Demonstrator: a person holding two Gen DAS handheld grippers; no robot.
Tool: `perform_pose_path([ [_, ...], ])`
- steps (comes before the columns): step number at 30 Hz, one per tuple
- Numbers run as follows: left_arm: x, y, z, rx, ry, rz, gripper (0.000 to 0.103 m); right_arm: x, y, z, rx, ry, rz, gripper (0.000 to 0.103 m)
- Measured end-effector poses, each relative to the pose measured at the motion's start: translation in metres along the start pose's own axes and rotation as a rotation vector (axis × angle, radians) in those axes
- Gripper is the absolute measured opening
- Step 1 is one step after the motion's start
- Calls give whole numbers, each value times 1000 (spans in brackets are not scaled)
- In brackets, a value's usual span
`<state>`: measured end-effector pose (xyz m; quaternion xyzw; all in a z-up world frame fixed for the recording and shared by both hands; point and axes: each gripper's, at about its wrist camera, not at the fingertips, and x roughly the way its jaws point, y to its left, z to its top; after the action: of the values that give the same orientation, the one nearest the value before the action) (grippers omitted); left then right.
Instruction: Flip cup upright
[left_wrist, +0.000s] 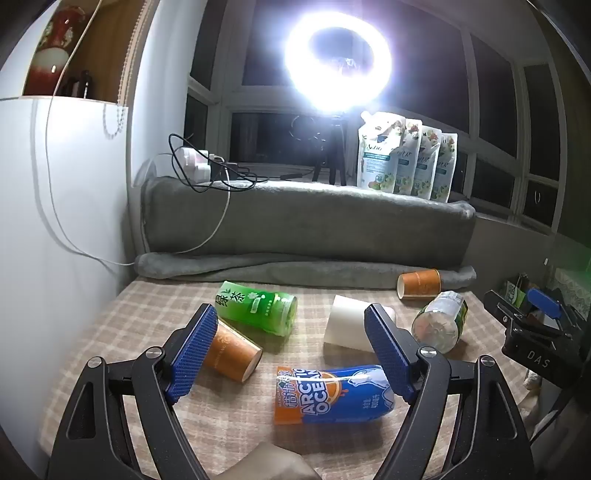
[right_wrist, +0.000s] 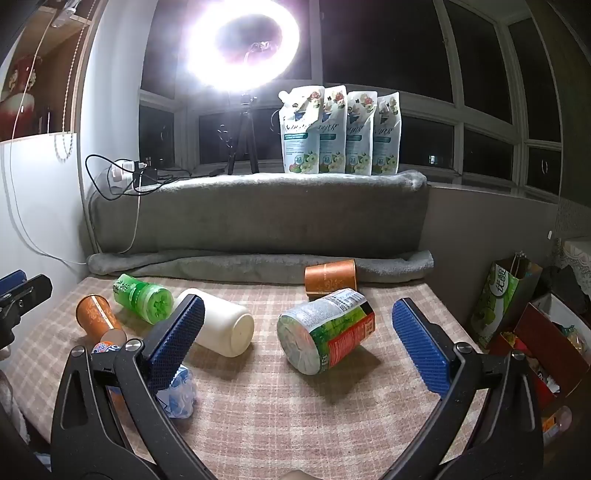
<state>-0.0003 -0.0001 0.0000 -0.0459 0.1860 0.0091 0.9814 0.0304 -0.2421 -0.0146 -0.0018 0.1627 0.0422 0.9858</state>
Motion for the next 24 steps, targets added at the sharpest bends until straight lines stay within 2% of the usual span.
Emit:
perform_pose_path([
  [24,0,1,0,2,7,0,82,-1,-1,1,5,-4,-1,103],
])
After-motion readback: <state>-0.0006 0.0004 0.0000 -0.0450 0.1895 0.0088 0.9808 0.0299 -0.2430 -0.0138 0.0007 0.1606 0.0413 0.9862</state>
